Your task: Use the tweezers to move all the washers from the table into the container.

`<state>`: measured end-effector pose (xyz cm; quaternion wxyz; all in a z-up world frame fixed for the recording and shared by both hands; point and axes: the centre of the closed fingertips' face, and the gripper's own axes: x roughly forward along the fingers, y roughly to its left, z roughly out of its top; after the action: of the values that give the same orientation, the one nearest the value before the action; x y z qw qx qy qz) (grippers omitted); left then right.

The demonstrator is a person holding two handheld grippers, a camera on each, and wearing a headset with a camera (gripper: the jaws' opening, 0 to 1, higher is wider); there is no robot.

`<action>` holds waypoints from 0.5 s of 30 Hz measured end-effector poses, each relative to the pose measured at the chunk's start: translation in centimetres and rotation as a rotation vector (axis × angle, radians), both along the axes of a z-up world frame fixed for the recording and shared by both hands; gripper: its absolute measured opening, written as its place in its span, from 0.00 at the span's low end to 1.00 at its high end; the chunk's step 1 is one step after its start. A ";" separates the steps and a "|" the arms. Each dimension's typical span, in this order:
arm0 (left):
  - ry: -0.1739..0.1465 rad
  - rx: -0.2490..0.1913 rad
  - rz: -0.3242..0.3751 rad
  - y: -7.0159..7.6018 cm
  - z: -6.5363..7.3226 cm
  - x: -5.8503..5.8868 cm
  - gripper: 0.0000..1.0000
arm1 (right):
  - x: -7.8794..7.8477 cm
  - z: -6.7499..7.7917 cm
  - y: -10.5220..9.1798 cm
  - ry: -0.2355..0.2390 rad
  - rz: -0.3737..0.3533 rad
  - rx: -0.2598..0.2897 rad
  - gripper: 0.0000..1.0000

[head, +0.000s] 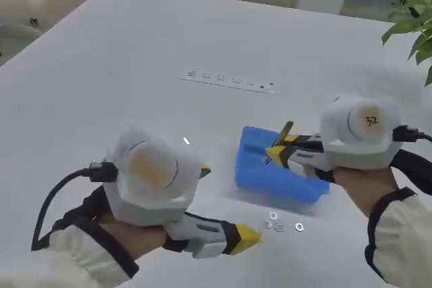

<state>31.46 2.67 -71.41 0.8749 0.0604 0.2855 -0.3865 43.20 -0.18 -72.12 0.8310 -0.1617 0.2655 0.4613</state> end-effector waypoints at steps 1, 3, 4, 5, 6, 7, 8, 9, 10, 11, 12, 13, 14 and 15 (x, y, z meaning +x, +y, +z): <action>0.007 -0.003 0.008 0.1 -0.1 -0.2 0.78 | 0.2 -0.5 0.3 0.025 -0.009 0.006 0.04; 0.013 -0.012 0.017 0.1 -0.3 -0.4 0.81 | 0.7 -1.2 0.6 0.026 -0.015 0.002 0.04; 0.018 -0.011 0.017 0.1 -0.4 -0.5 0.82 | 0.9 -1.5 0.7 0.029 -0.016 -0.004 0.04; 0.021 -0.008 0.019 0.1 -0.6 -0.5 0.82 | 1.1 -1.9 0.8 0.031 -0.017 -0.012 0.04; 0.021 -0.001 0.019 0.1 -0.8 -0.6 0.83 | 1.3 -2.2 0.9 0.030 -0.016 -0.020 0.04; 0.023 0.009 0.014 0.2 -0.9 -0.6 0.82 | 1.4 -2.6 0.9 0.030 -0.016 -0.029 0.05; 0.023 0.015 0.012 0.2 -1.0 -0.7 0.83 | 1.7 -3.1 1.0 0.034 -0.017 -0.041 0.05; 0.023 0.016 0.013 0.3 -1.0 -0.6 0.83 | 1.7 -3.4 1.1 0.039 -0.014 -0.045 0.05; 0.027 0.020 0.011 0.3 -1.1 -0.6 0.83 | 1.7 -3.8 1.2 0.048 -0.011 -0.050 0.05; 0.028 0.022 0.010 0.3 -1.2 -0.6 0.83 | 1.8 -4.1 1.3 0.051 -0.010 -0.054 0.05; 0.028 0.027 0.011 0.4 -1.4 -0.5 0.83 | 1.9 -4.5 1.4 0.058 -0.008 -0.061 0.05; 0.030 0.030 0.011 0.5 -1.5 -0.5 0.83 | 1.9 -4.7 1.5 0.061 -0.009 -0.062 0.05; 0.036 0.032 0.011 0.5 -1.7 -0.5 0.83 | 1.9 -4.9 1.6 0.065 -0.010 -0.062 0.05; 0.038 0.031 0.014 0.6 -1.8 -0.4 0.82 | 2.0 -5.0 1.7 0.070 -0.014 -0.060 0.05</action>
<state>31.05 3.23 -73.20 0.8710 0.0645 0.3082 -0.3771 45.16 1.51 -77.13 0.8193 -0.1683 0.3091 0.4526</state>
